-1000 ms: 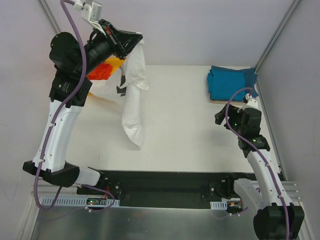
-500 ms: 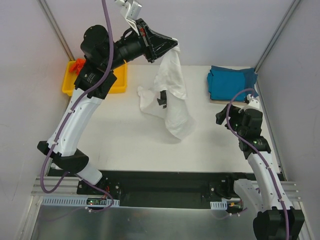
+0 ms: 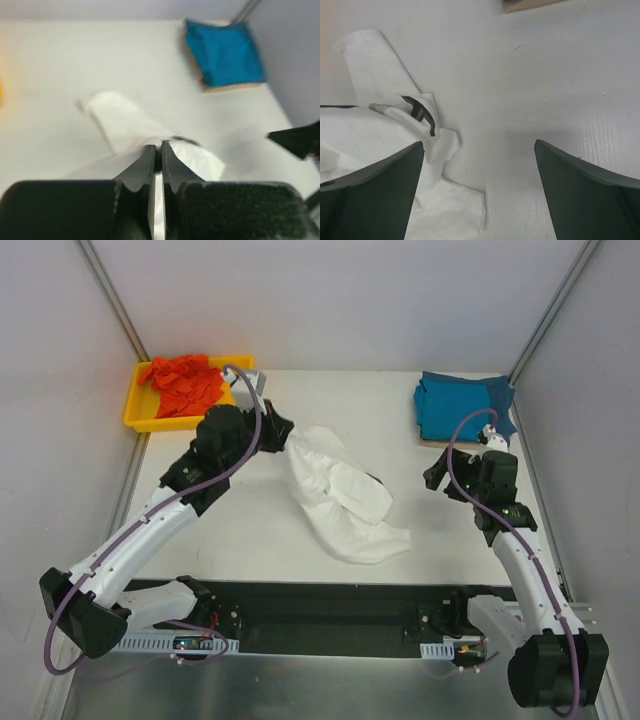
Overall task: Fold and stack the t-shirts
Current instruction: Move the tshirt to the center of the board, then flatten the tshirt out
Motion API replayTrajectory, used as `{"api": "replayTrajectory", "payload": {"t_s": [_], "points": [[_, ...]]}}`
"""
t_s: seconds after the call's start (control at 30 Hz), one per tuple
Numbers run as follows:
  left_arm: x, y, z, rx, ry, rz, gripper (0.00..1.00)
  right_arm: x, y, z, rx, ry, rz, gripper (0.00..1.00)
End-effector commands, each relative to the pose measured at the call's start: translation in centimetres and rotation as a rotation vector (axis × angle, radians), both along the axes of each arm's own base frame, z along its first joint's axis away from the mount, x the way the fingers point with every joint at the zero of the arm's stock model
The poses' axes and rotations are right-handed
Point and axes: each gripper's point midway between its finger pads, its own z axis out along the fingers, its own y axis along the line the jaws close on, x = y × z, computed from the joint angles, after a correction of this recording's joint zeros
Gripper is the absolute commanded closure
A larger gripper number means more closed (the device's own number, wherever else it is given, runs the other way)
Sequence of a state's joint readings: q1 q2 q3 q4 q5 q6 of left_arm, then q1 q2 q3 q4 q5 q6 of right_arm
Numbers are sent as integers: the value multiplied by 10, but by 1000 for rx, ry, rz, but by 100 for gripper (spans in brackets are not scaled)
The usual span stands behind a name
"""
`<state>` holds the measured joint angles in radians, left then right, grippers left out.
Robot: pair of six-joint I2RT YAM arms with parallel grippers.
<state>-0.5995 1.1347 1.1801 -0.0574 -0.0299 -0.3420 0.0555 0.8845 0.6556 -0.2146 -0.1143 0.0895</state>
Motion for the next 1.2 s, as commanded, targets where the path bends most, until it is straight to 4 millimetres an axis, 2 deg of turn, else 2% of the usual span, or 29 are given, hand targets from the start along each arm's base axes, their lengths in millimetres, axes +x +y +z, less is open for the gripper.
{"api": "replayTrajectory", "payload": {"t_s": [0.0, 0.03, 0.07, 0.1, 0.13, 0.17, 0.2, 0.23, 0.3, 0.37, 0.4, 0.43, 0.47, 0.5, 0.53, 0.57, 0.6, 0.63, 0.67, 0.7, 0.73, 0.77, 0.93, 0.97, 1.03, 1.07, 1.1, 1.13, 1.17], "points": [[-2, 73, -106, 36, 209, 354, 100, 11, 15, 11, 41, 0, 72, 4], [-6, 91, -124, 34, 260, 416, 100, 11, 23, 10, 50, 7, 110, 4], [-19, 107, -152, 51, 324, 453, 100, 11, 29, 10, 55, 15, 145, 4], [-25, 112, -164, 16, 374, 466, 100, 15, 36, 6, 50, 35, 188, 4], [-26, 133, -174, -6, 409, 526, 100, 12, 51, 4, 57, 51, 254, 4], [-36, 142, -186, -28, 441, 546, 100, 13, 58, 1, 50, 74, 283, 4], [-44, 151, -196, -28, 476, 576, 100, 22, 67, 0, 30, 103, 312, 4], [-48, 160, -201, -32, 480, 615, 100, 18, 75, -8, -35, 150, 340, 4], [-57, 165, -215, -39, 498, 637, 100, 28, 86, -25, -114, 220, 359, 4], [-62, 166, -223, -45, 512, 643, 100, 45, 109, -8, -199, 190, 404, 4], [-62, 165, -224, -45, 516, 641, 100, 53, 119, -22, -232, 231, 426, 4], [-62, 165, -226, -42, 523, 637, 100, 67, 138, -1, -256, 180, 453, 4], [-63, 161, -227, -42, 532, 619, 100, 75, 148, 0, -280, 175, 479, 4], [-63, 160, -228, -41, 539, 612, 100, 80, 164, -20, -311, 220, 519, 4], [-63, 158, -229, -47, 544, 607, 100, 101, 180, 5, -316, 160, 528, 4], [-64, 158, -234, -50, 564, 614, 100, 109, 190, 4, -346, 153, 565, 3], [-63, 158, -236, -49, 571, 619, 100, 123, 200, -19, -384, 191, 575, 3], [-63, 159, -238, -43, 577, 627, 100, 131, 210, -24, -421, 192, 569, 3], [-62, 159, -240, -36, 587, 628, 100, 154, 227, 3, -408, 120, 569, 3], [-62, 156, -241, -37, 594, 616, 100, 162, 239, -29, -419, 182, 594, 3], [-61, 155, -240, -34, 597, 608, 100, 163, 244, -35, -416, 213, 609, 3], [-60, 153, -239, -31, 598, 598, 100, 182, 260, -36, -400, 189, 619, 3], [-57, 149, -239, -39, 610, 579, 100, 211, 294, -56, -352, 125, 682, 4], [-57, 147, -239, -41, 614, 575, 100, 214, 297, -66, -347, 126, 684, 4], [-56, 144, -239, -50, 619, 558, 100, 219, 307, -69, -327, 101, 693, 4], [-56, 143, -239, -49, 621, 555, 100, 222, 306, -81, -333, 116, 689, 4], [-56, 142, -239, -53, 618, 550, 100, 222, 309, -83, -332, 116, 693, 4], [-55, 142, -239, -52, 618, 551, 100, 226, 312, -75, -325, 97, 704, 4], [-55, 142, -239, -53, 616, 553, 100, 225, 313, -87, -322, 126, 721, 4]]}}
